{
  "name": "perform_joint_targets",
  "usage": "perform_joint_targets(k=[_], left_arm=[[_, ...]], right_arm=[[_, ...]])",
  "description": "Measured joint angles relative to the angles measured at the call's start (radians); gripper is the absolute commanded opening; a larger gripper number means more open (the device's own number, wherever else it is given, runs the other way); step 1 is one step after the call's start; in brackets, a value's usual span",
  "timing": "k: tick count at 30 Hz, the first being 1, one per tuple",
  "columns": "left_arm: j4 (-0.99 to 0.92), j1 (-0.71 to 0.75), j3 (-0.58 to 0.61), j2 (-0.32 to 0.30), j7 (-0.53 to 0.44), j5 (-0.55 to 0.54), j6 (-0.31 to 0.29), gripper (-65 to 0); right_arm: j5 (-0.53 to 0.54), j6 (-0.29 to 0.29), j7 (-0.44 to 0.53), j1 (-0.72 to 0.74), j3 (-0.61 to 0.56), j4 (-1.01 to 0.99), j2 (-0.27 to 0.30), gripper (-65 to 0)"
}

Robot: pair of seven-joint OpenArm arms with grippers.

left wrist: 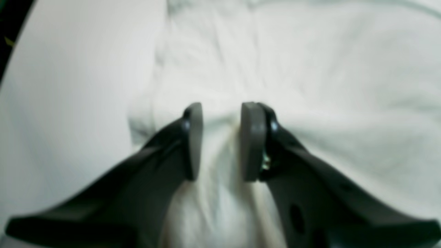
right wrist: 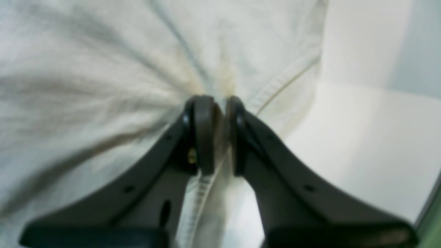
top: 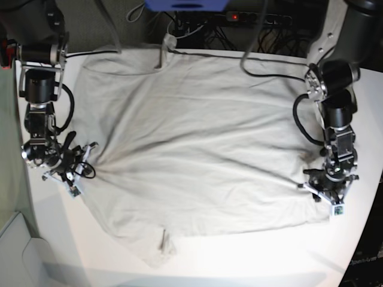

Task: Layout the t-shirt on the table in an organized manner, then fold the t-shirt properly
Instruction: 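Hold the shirt edges with both grippers and pull them apart to flatten, then move both grippers to the shirt's collar-side corners and grasp them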

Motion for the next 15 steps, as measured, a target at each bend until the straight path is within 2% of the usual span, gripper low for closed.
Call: perform_joint_targets(k=[2,4,9,11,15], left_arm=[[0.082,0.016,0.0,0.017,-0.006,0.0,0.0,-46.3],[0.173,0.041,0.001,0.036,0.04,-0.008,-0.004,-46.2],[0.393,0.082,0.0,0.034,0.297,-0.114,0.0,-46.2],[0.491,0.116,0.002,0.029,0.36,-0.162,-0.002,-46.2],[0.71,0.275,0.0,0.006,0.601,-0.225,0.001,-46.2]], right_arm=[[-0.001,0.0,-0.01,0.0,0.0,0.018,0.0,-57.7],[0.0,0.0,-0.021,0.0,0.0,0.045,0.0,-57.7],[0.0,0.0,-0.074,-0.037,0.0,0.181,-0.003,-57.7],[0.004,0.0,-0.103,-0.07,0.0,0.262,-0.005,-57.4],[0.004,0.0,-0.204,-0.162,0.002,0.449,-0.022,-57.2]])
